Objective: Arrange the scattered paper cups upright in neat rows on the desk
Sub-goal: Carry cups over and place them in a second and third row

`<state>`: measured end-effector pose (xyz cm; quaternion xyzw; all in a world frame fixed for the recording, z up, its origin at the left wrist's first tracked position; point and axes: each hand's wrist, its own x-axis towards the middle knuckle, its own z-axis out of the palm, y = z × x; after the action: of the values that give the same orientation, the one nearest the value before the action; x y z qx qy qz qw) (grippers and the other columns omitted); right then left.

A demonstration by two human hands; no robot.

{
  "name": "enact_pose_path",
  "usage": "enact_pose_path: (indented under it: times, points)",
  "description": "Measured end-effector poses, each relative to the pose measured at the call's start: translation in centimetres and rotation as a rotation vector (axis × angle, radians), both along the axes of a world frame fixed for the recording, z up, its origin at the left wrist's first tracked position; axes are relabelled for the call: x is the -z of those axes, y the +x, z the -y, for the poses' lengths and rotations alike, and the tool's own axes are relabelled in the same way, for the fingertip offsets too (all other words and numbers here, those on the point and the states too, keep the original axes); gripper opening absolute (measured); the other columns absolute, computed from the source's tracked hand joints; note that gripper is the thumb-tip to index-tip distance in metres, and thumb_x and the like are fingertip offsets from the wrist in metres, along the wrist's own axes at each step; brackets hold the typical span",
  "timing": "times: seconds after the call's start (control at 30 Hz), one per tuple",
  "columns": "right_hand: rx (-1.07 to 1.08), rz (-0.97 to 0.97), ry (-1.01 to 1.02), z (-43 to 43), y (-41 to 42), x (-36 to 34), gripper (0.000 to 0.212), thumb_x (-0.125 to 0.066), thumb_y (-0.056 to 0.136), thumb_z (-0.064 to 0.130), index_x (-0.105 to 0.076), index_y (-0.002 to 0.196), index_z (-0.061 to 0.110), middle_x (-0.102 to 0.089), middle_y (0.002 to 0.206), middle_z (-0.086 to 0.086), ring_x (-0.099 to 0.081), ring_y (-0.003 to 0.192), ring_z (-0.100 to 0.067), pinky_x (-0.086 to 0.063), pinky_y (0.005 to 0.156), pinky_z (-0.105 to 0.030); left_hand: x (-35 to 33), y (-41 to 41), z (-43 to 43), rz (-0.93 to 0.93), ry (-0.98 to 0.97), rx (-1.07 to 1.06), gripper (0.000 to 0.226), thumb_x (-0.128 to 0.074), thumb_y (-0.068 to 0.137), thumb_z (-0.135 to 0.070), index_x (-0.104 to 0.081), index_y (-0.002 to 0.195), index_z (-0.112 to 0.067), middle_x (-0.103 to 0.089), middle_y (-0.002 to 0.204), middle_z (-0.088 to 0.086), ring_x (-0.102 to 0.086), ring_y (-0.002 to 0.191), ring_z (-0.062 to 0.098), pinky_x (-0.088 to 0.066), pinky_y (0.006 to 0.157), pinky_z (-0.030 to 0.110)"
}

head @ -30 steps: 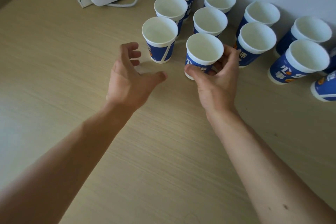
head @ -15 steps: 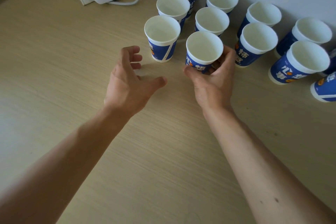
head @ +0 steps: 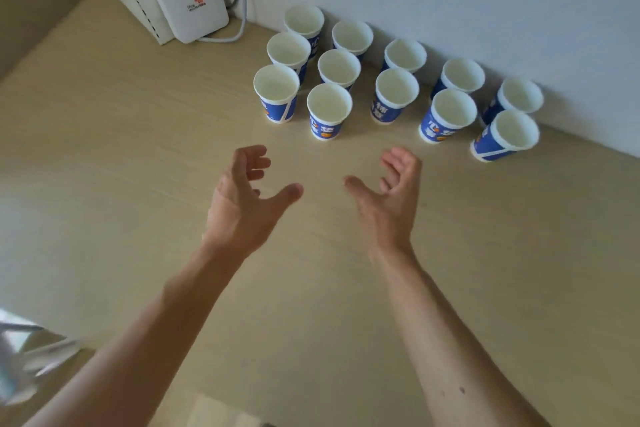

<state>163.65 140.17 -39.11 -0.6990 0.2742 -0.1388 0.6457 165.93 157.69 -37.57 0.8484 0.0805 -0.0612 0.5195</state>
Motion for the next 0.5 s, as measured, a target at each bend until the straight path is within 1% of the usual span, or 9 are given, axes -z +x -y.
enact_pose_path:
  times: [0.1, 0.2, 0.27, 0.33, 0.4, 0.47, 0.5]
  points:
    - [0.020, -0.020, 0.068, 1.3, -4.2, -3.9, 0.069, -0.082, 0.075, -0.004, -0.046, 0.127, 0.024, -0.056, 0.136, -0.002, -0.055, 0.129, -0.014, -0.040, 0.111, -0.030, -3.9, -3.6, 1.1, -0.025, -0.011, 0.059, 0.062, -0.087, 0.076, -0.030, -0.056, 0.129, -0.024, -0.066, 0.120, -0.009, -0.062, 0.111, 0.009, -0.051, 0.086, 0.025]
    - [0.038, -0.025, 0.099, 2.9, -8.9, -7.3, 0.065, -0.083, 0.076, -0.004, -0.051, 0.126, 0.023, -0.060, 0.132, 0.001, -0.060, 0.124, -0.010, -0.044, 0.108, -0.029, -7.6, -7.6, 2.7, -0.050, -0.046, 0.120, 0.057, -0.086, 0.078, -0.028, -0.058, 0.128, -0.024, -0.067, 0.119, -0.009, -0.062, 0.111, 0.009, -0.053, 0.090, 0.030]
    - [0.066, -0.026, 0.125, 4.0, -11.9, -9.1, 0.064, -0.082, 0.076, -0.005, -0.052, 0.126, 0.022, -0.061, 0.131, 0.000, -0.063, 0.119, -0.008, -0.046, 0.107, -0.028, -9.6, -10.1, 3.8, -0.054, -0.071, 0.151, 0.053, -0.085, 0.079, -0.026, -0.059, 0.125, -0.024, -0.067, 0.119, -0.011, -0.062, 0.111, 0.007, -0.052, 0.090, 0.029]
    - [0.102, -0.025, 0.145, 5.2, -15.0, -10.7, 0.063, -0.081, 0.077, -0.006, -0.053, 0.127, 0.020, -0.062, 0.131, -0.003, -0.065, 0.117, -0.011, -0.047, 0.107, -0.029, -11.4, -12.7, 4.9, -0.054, -0.089, 0.165, 0.050, -0.084, 0.080, -0.026, -0.061, 0.124, -0.024, -0.067, 0.118, -0.012, -0.063, 0.110, 0.005, -0.053, 0.089, 0.029]
    - [0.136, -0.011, 0.165, 6.8, -18.1, -12.1, 0.062, -0.081, 0.077, -0.006, -0.053, 0.128, 0.017, -0.063, 0.129, -0.005, -0.066, 0.116, -0.012, -0.049, 0.104, -0.027, -13.2, -15.1, 6.4, -0.049, -0.114, 0.148, 0.046, -0.082, 0.082, -0.026, -0.061, 0.123, -0.023, -0.068, 0.117, -0.011, -0.064, 0.109, 0.007, -0.054, 0.087, 0.030]
    - [0.176, 0.012, 0.181, 8.4, -20.7, -13.2, 0.063, -0.081, 0.077, -0.006, -0.053, 0.130, 0.014, -0.064, 0.127, -0.006, -0.068, 0.114, -0.013, -0.051, 0.099, -0.025, -14.6, -17.1, 8.2, -0.040, -0.157, 0.120, 0.041, -0.079, 0.085, -0.026, -0.062, 0.123, -0.022, -0.069, 0.116, -0.008, -0.066, 0.107, 0.009, -0.054, 0.082, 0.028]
    - [0.199, 0.029, 0.192, 9.4, -22.2, -13.9, 0.063, -0.081, 0.077, -0.006, -0.054, 0.130, 0.012, -0.065, 0.126, -0.006, -0.068, 0.113, -0.014, -0.052, 0.100, -0.027, -15.3, -18.4, 9.5, -0.032, -0.179, 0.118, 0.039, -0.078, 0.086, -0.026, -0.063, 0.122, -0.022, -0.069, 0.116, -0.007, -0.066, 0.107, 0.010, -0.052, 0.078, 0.027]
